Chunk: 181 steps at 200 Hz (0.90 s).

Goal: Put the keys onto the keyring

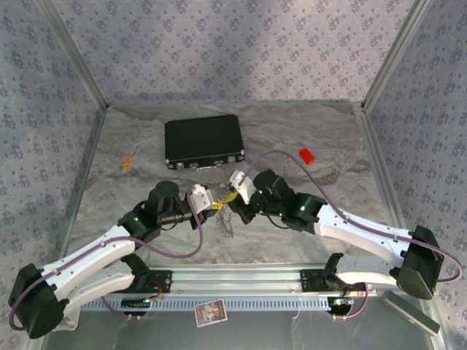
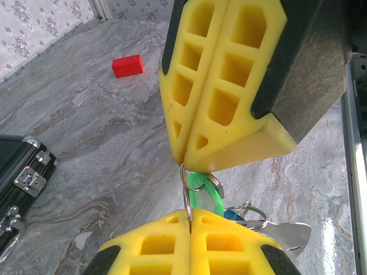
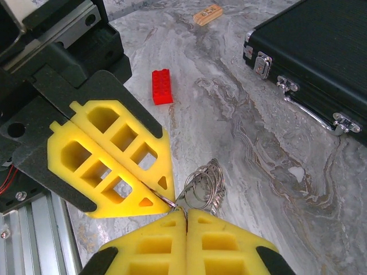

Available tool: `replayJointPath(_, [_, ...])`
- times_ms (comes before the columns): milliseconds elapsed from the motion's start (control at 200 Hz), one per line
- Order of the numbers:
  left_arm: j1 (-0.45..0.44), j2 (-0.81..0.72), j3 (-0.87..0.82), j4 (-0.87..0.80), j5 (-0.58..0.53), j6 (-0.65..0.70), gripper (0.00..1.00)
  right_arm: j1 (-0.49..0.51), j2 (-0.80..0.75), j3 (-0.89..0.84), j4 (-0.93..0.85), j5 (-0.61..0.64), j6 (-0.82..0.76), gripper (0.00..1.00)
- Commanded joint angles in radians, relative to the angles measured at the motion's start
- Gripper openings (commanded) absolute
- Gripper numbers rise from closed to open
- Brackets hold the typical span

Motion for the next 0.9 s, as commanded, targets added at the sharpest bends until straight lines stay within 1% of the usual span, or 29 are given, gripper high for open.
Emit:
replayJointPath(0, [-0.014,-0.013,0.037,0.015,0.040,0.015,0.00,-0.008,0.015,0.020,0.001,0.041,0.008,0.00])
replayJointPath(405, [-0.014,-0.014,0.033,0.042,0.047,-0.036,0.00,-0.009,0.014,0.026,0.017,0.024,0.004,0.00])
replayJointPath(625, [-0.014,-0.014,0.007,0.101,0.036,-0.090,0.00,-0.014,0.018,0.026,0.038,-0.006,0.013,0.00])
replayJointPath(899, [-0.016,-0.017,0.002,0.106,0.037,-0.101,0.00,-0.026,0.020,0.023,0.043,0.002,0.016,0.00])
